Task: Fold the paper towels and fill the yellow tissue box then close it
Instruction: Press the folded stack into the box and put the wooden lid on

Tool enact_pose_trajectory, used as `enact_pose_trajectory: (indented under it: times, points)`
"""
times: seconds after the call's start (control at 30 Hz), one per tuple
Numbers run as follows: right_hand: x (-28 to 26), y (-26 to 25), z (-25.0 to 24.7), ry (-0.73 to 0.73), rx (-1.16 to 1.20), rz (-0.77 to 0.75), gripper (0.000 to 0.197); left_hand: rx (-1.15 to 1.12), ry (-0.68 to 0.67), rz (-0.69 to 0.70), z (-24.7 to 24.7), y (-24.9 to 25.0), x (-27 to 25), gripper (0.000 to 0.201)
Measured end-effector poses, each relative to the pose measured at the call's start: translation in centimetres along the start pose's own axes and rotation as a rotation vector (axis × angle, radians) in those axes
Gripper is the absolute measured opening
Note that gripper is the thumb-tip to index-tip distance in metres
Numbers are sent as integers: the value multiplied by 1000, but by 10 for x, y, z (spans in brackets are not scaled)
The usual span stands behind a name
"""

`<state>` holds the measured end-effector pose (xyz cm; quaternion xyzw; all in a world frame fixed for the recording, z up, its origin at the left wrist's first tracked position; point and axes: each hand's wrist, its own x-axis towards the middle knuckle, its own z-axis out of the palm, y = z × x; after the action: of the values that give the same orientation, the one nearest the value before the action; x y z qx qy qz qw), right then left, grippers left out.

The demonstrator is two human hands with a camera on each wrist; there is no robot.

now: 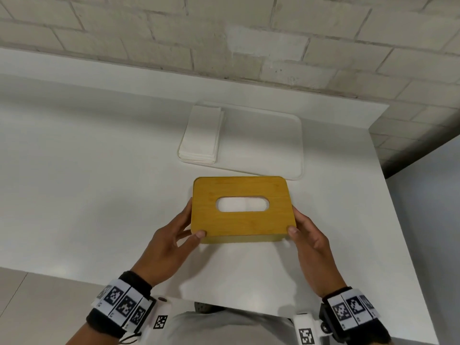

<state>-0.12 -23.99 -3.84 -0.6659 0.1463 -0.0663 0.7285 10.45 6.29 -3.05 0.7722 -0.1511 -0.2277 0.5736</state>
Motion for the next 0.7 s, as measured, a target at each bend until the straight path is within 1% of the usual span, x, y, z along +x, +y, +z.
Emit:
enact_pose_trajectory:
  times: [0.13,0.2,0.3,0.4,0.5,0.57,0.63,0.7]
  points:
    - [0,2,5,53,-14,-37,52,-35,58,14,9,2,1,74]
    - [3,2,6,59,-25,-46,47,-46,61,-2,11,3,1,74]
    - [4,0,9,69,-3,-59,48,-67,61,-25,9,5,2,74]
    - [5,0,17,135,33,-81,45,-109,68,-26,11,2,4,72]
    - [8,2,27,227,50,-87,36,-113,97,-19,20,-2,4,65]
    - [11,3,30,282,55,-79,34,-85,106,-6,23,-2,5,69]
    - [13,2,28,262,45,-68,35,-77,86,-13,23,-2,7,65]
    - [14,3,22,220,77,-31,47,-79,47,-32,20,0,8,65]
